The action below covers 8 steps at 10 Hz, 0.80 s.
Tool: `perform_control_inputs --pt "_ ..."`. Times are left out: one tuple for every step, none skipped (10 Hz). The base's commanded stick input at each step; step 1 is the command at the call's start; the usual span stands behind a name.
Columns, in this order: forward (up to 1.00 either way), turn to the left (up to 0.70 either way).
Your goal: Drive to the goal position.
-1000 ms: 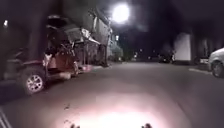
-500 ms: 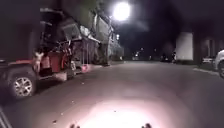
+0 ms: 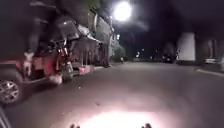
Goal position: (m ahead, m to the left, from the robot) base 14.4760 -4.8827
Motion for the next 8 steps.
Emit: perform_control_inputs --pt "0.70 0.00" --pt "0.70 0.00" --pt "0.70 0.00" --pt "0.70 0.00" --pt "0.70 0.00" --pt "0.70 0.00" --pt "0.70 0.00" --pt "0.70 0.00"
